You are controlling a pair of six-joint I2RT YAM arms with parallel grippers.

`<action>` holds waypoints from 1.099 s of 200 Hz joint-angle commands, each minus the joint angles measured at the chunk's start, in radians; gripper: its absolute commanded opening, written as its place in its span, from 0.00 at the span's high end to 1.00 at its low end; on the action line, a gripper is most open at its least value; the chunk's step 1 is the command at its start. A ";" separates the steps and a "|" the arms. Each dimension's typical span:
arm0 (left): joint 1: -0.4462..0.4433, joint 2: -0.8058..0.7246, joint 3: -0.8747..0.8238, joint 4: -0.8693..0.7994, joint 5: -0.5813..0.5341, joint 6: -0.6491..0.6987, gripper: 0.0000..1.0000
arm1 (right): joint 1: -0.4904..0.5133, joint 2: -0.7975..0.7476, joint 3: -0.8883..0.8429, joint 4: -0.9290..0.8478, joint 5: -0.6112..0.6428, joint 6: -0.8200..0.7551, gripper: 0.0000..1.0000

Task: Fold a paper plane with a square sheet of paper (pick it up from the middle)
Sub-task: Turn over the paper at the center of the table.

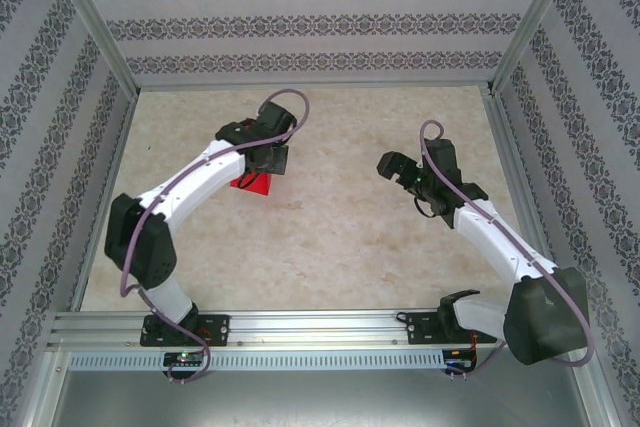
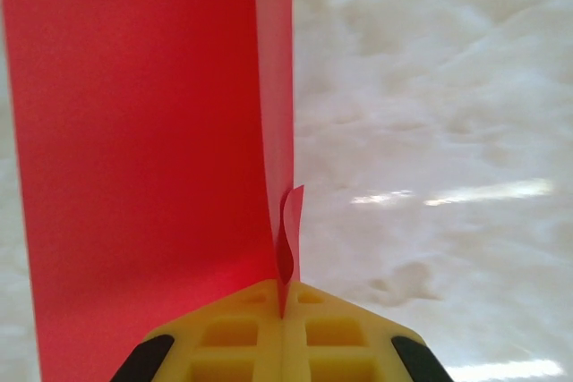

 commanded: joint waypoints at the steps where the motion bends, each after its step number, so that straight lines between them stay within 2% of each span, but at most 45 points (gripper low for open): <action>1: -0.048 0.103 0.066 -0.155 -0.295 0.034 1.00 | -0.008 0.022 -0.005 -0.020 0.032 0.032 0.02; 26: -0.091 0.218 0.107 -0.184 -0.419 0.017 1.00 | -0.011 0.046 0.015 -0.053 0.060 0.031 0.02; 57: -0.157 0.324 0.131 -0.163 -0.425 0.010 0.99 | -0.016 0.075 0.056 -0.122 0.102 0.016 0.02; 105: -0.242 0.419 0.151 -0.111 -0.272 -0.022 0.97 | -0.041 0.088 0.066 -0.173 0.150 0.025 0.02; 138: -0.262 0.424 0.148 -0.072 -0.181 -0.030 0.91 | -0.073 0.088 0.065 -0.193 0.147 0.034 0.02; 170: -0.266 0.389 0.150 -0.045 -0.073 -0.029 0.71 | -0.083 0.091 0.076 -0.198 0.115 0.028 0.02; 201: -0.266 0.284 0.151 0.013 0.125 -0.026 0.46 | -0.083 0.092 0.095 -0.201 0.082 0.011 0.02; 220: -0.264 0.214 0.149 0.050 0.222 -0.038 0.35 | -0.083 0.099 0.102 -0.189 0.027 -0.003 0.02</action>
